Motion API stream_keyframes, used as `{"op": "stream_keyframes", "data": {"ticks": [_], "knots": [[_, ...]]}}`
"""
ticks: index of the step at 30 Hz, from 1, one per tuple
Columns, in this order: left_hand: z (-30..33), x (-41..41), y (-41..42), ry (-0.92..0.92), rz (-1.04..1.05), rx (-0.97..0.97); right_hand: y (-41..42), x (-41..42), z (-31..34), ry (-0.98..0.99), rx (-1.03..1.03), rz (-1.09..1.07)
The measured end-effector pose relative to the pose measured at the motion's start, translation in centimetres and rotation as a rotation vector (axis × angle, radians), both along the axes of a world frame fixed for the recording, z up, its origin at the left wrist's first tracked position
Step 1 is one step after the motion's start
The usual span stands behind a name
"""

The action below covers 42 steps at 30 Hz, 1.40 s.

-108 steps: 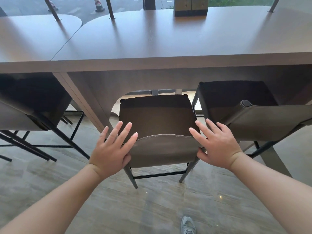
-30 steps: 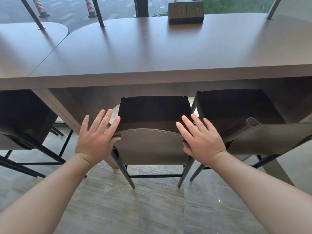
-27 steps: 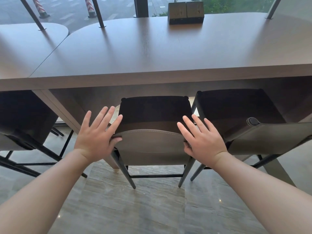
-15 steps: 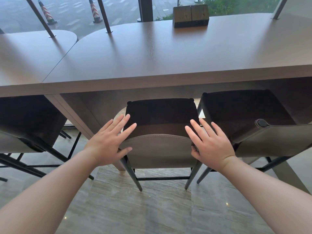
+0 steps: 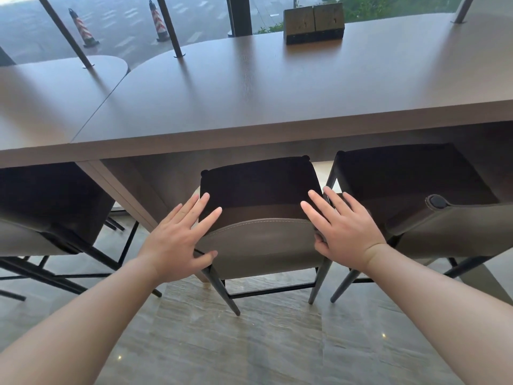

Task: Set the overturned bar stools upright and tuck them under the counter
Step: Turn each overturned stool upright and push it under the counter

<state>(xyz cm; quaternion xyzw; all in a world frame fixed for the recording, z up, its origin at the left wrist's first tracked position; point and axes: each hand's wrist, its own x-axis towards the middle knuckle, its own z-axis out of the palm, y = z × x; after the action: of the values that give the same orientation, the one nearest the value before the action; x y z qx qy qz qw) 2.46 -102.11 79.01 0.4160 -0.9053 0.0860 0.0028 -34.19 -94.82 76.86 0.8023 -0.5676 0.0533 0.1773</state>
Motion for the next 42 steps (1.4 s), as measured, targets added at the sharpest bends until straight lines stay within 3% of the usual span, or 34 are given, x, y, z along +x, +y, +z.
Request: {"op": "stream_keyframes", "data": {"ticks": [10,28,42], "knots": [[0.3,-0.5,0.2,0.001,0.048,0.006,-1.1,-0.3,0.5,-0.028,0.083,0.007],[1.0,-2.8,-1.2,0.076,0.003,0.002,0.1,-2.3,0.1,-0.112,0.043,-0.014],[0.7,-0.8,-3.6,-0.03,-0.013,0.068,-1.1,-0.1,0.7,-0.078,0.154,-0.062]]}}
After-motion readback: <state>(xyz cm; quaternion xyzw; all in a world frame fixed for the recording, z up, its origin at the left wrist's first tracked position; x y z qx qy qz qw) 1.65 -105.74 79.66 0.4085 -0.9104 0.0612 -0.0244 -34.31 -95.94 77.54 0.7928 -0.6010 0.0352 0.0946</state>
